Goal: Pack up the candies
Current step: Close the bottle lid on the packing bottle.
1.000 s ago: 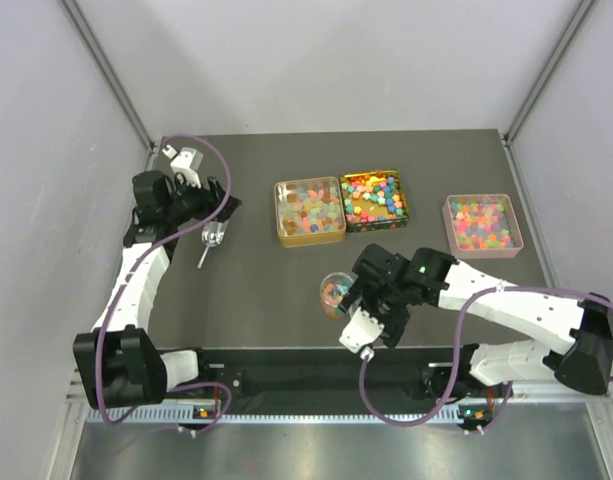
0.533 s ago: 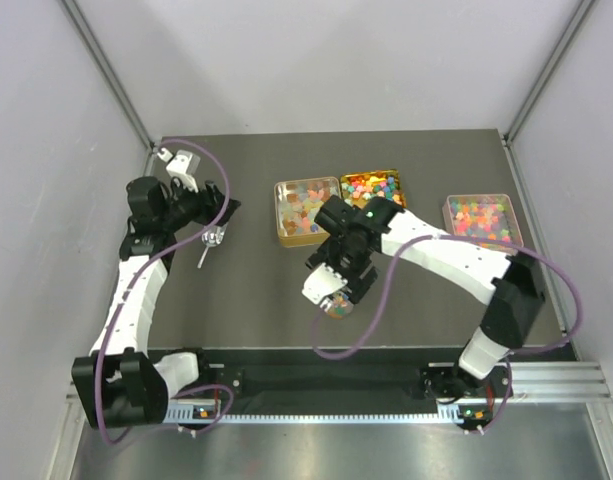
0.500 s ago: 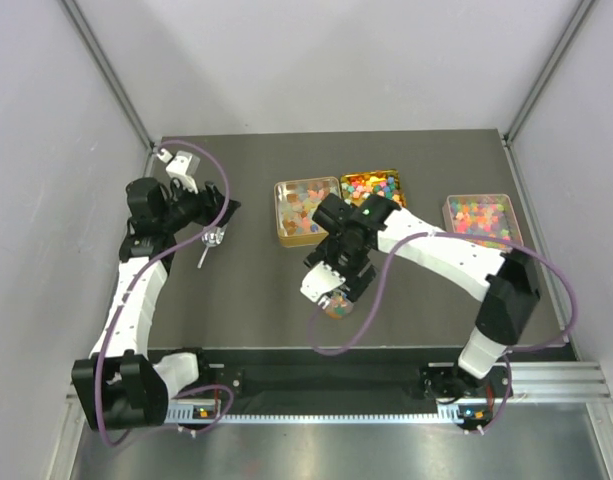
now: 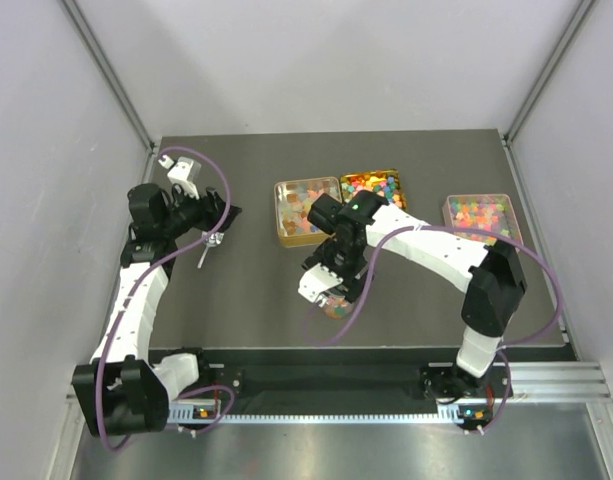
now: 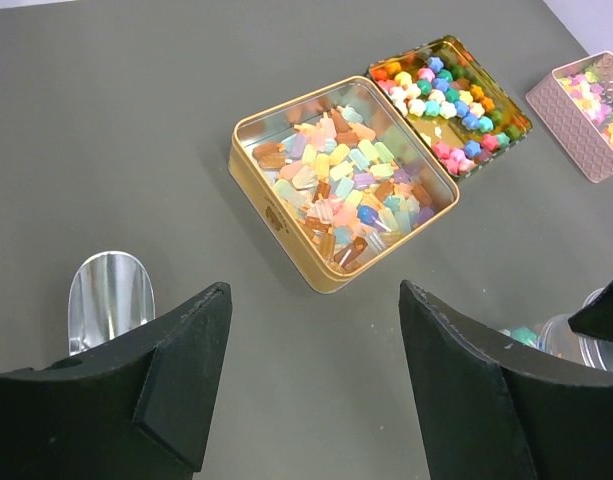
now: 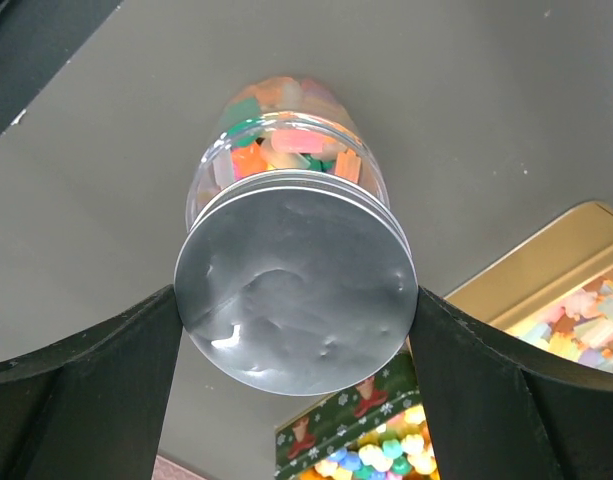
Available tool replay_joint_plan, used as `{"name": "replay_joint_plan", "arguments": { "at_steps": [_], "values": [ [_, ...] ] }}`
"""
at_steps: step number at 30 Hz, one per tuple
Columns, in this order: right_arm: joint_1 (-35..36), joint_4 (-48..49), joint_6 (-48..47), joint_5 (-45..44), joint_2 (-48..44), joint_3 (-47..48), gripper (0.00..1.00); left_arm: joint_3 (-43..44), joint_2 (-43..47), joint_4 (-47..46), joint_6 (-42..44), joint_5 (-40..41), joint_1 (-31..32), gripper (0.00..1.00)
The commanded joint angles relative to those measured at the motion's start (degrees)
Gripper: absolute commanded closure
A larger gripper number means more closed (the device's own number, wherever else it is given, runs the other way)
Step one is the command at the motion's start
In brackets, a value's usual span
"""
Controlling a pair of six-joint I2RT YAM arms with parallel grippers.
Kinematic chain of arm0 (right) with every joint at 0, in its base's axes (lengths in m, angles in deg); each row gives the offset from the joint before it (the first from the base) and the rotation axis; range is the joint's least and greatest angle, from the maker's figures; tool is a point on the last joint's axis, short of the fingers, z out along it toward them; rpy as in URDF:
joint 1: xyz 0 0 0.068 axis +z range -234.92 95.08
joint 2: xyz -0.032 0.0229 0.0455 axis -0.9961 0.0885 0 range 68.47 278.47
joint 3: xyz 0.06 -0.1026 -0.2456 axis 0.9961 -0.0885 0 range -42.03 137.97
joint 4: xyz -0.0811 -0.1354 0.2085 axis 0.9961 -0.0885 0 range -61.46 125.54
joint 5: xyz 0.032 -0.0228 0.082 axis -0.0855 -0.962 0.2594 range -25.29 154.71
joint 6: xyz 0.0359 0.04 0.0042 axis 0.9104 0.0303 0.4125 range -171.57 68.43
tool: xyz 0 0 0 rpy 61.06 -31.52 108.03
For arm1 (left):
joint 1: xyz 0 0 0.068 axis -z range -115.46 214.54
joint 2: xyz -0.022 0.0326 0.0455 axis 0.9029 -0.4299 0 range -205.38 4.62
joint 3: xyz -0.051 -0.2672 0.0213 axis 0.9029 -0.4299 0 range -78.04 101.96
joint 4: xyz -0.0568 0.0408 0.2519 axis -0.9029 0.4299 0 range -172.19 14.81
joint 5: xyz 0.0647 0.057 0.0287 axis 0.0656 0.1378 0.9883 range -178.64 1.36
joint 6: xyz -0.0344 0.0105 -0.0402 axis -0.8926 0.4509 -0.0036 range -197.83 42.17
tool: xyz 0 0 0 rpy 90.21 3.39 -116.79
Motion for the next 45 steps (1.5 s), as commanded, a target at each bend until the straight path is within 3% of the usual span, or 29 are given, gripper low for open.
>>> {"name": "replay_joint_plan", "arguments": {
  "at_steps": [1,19,22,24,35,45],
  "values": [
    [0.8,-3.7,0.1,3.1,1.3,2.2,0.17,0.1,1.2,-1.7,0.2,-0.6,-0.2,0.27],
    [1.9,-1.5,1.1,2.9,4.1,1.7,0.12,-0.1,1.5,-1.2,0.1,-0.4,-1.2,0.27],
    [1.9,-0.6,1.2,2.8,4.2,1.2,0.09,-0.1,1.5,-1.1,0.0,-0.5,-1.2,0.27],
    [1.9,-0.2,1.2,2.7,4.3,1.2,0.0,-0.1,1.3,-1.2,0.1,-0.4,-1.2,0.27],
    [2.0,0.6,2.3,1.7,4.0,1.7,0.0,-0.5,2.1,-1.0,-0.1,-0.3,-1.7,0.27],
    [1.8,-3.8,2.2,1.4,-3.0,-1.4,0.0,0.1,3.2,-0.7,0.8,-1.4,-1.7,0.27]
  ]
}}
